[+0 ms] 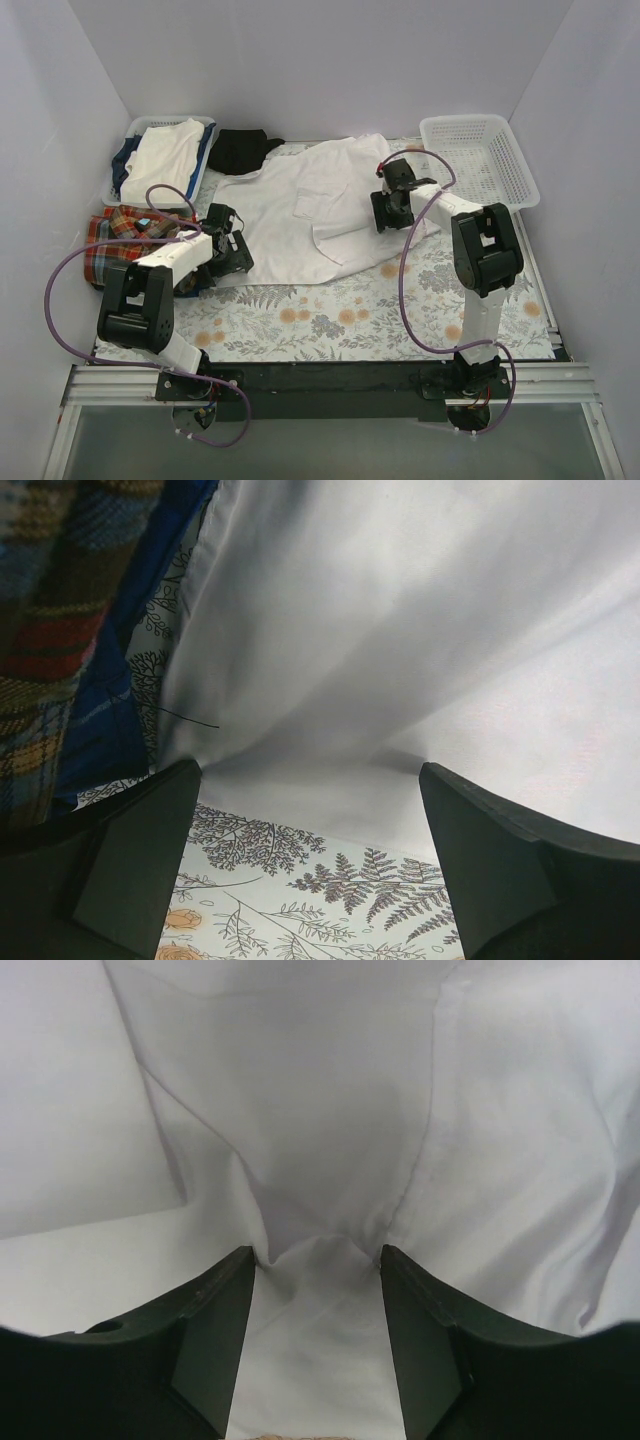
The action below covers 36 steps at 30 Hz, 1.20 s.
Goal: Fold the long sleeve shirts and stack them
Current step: Fold the shirt
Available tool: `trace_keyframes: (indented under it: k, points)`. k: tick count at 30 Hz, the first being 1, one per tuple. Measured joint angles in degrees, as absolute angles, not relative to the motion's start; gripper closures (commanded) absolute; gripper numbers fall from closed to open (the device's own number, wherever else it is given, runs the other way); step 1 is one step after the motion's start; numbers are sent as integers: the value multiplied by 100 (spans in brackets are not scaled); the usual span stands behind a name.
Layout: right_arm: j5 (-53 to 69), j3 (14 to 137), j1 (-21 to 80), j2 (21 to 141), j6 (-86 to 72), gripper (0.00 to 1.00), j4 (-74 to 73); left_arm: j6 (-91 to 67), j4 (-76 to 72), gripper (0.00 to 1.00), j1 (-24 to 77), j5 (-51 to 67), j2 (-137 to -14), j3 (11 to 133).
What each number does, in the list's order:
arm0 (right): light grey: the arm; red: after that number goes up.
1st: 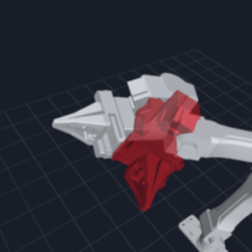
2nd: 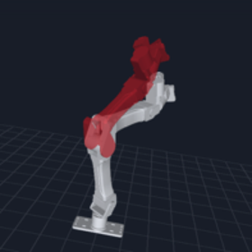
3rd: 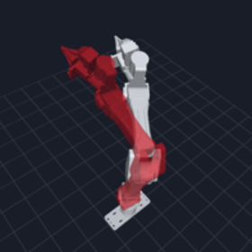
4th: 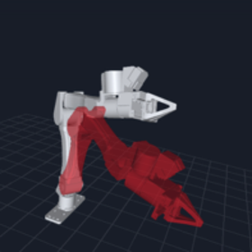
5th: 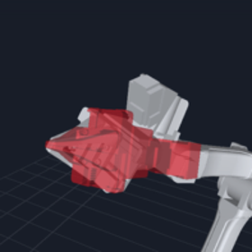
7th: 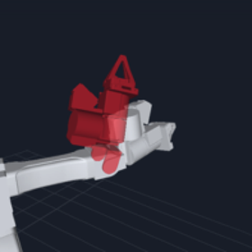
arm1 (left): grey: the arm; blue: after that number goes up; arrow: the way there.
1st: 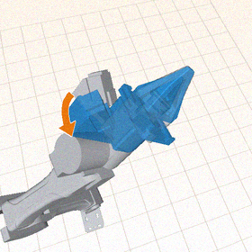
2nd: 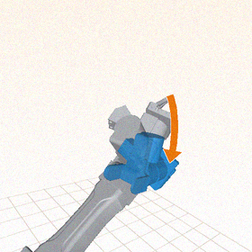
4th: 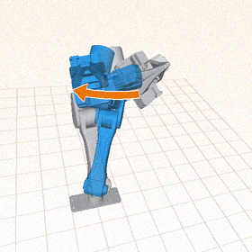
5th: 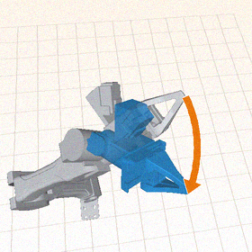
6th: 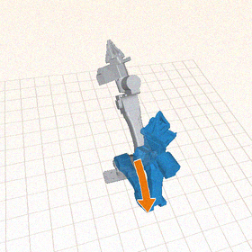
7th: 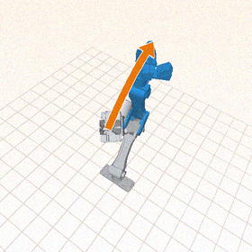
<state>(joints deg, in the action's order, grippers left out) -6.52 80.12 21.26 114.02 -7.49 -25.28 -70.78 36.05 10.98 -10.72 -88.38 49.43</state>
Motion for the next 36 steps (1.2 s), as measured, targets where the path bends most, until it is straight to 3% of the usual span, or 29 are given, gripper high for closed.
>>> trace_keyframes:
  k: [4,8,9,17,28,36]
  points:
    - [-467,8073,2128,11406,-720,54,-2491,-7078,3607,7,1098,-1072,-8838,4943]
    - [-261,8099,2128,11406,-709,93,-2405,-7081,3607,7,1098,-1072,-8840,4943]
    - [-237,8099,2128,11406,-696,99,-2401,-7081,3607,7,1098,-1072,-8840,4943]
    - [-537,7911,2139,11271,-755,99,-2425,-7089,3612,7,1098,-1072,-8840,4945]
    - [-1981,6759,1975,9854,-1382,99,-2998,-7183,3791,7,1098,-961,-8731,4908]
    - [-2541,6353,1911,9721,-1787,99,-3374,-7446,4049,12,1098,-829,-8584,4899]
